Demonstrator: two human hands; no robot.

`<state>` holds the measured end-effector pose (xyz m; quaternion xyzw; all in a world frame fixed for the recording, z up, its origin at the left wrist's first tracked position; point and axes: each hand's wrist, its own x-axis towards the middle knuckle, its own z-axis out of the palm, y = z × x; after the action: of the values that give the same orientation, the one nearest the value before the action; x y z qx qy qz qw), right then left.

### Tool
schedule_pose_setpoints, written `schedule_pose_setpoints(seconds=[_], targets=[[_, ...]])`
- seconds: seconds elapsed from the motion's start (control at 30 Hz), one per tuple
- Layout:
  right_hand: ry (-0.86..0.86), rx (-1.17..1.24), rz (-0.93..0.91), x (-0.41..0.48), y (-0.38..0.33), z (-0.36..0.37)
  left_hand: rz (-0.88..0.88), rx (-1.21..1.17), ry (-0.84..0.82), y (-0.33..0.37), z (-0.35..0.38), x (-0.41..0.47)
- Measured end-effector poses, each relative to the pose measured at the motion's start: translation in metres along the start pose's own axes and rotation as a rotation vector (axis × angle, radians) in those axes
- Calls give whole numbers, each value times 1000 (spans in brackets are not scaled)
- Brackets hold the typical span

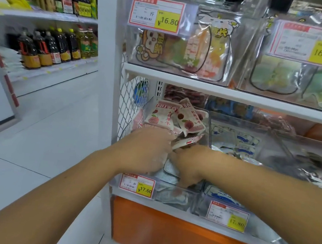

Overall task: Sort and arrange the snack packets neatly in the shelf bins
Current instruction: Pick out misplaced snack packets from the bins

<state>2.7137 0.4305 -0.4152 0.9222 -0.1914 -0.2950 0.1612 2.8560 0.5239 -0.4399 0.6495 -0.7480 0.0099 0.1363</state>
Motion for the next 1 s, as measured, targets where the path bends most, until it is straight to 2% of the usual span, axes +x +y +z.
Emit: schedule_pose_setpoints(seconds=[0.2,0.27,0.37,0.53,0.67,0.73,0.8,0.87,0.93,1.0], targets=[[218,12,-104,-1,3,1,-9,-41,-24,0,0,-3],[292,94,-111,-12,13,-3,-12,-41,-46,1,-2,-4],[425,420,-79,-39,31,-6,-48,-131,-23,7,-9,-5],[721,1056,13,-76,37,8,-171,-481,181,24,-27,-6],[801,1399,100,-103,39,26,-168,-743,292,54,-36,5],[890,1459,127,-110,38,37,-200,-814,252,68,-37,11],[975,1510,180,-114,39,45,-211,-843,129,79,-32,18],[985,1598,240,-116,47,52,-199,-853,48,87,-25,24],[1014,1649,335,-122,59,60,-241,-848,61,87,-23,31],[1104,1528,452,-129,76,74,-284,-742,118,84,-28,35]])
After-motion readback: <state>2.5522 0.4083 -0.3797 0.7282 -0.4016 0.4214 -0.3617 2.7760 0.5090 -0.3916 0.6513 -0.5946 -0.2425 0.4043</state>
